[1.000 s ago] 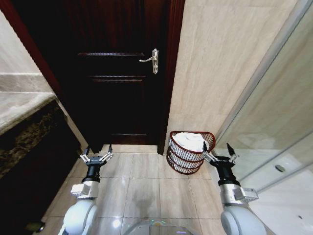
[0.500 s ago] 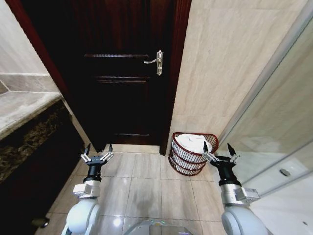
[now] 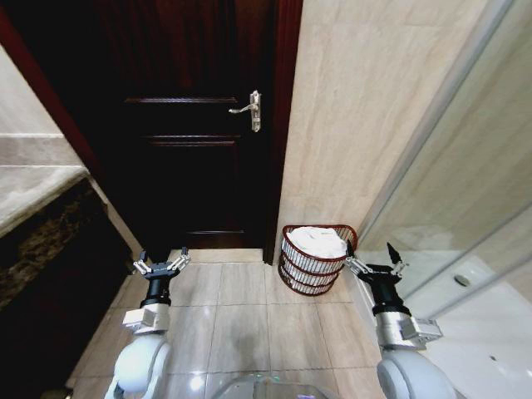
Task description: Discard the used towel into the hamper.
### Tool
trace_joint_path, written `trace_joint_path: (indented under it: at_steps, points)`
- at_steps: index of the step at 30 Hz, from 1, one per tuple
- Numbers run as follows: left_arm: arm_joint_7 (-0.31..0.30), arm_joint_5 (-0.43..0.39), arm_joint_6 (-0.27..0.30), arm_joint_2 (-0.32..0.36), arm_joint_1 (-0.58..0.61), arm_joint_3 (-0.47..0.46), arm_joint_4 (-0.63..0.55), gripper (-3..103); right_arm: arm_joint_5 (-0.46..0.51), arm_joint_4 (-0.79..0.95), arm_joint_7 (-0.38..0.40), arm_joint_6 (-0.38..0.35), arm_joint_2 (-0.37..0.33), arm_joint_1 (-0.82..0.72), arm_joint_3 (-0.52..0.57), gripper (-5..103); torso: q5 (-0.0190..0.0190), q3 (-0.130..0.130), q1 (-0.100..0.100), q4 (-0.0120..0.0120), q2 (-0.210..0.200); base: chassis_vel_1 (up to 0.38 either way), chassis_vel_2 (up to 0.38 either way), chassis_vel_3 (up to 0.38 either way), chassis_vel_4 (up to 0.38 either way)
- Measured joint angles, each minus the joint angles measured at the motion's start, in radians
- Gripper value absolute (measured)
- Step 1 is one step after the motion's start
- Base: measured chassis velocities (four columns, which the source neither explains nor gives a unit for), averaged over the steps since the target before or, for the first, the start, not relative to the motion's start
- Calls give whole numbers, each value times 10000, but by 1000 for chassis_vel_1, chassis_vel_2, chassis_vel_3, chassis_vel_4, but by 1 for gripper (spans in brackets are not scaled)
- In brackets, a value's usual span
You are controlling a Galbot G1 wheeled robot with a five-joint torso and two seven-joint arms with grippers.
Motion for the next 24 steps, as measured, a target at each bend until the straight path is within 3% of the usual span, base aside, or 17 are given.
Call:
trace_joint_path:
  at_steps: [24]
  points:
    - [-170, 72, -166, 84, -86, -54, 152, 100, -51, -90, 9, 108, 29, 136, -165, 100, -1, 557, 351, 2, 907, 1, 2, 2, 1]
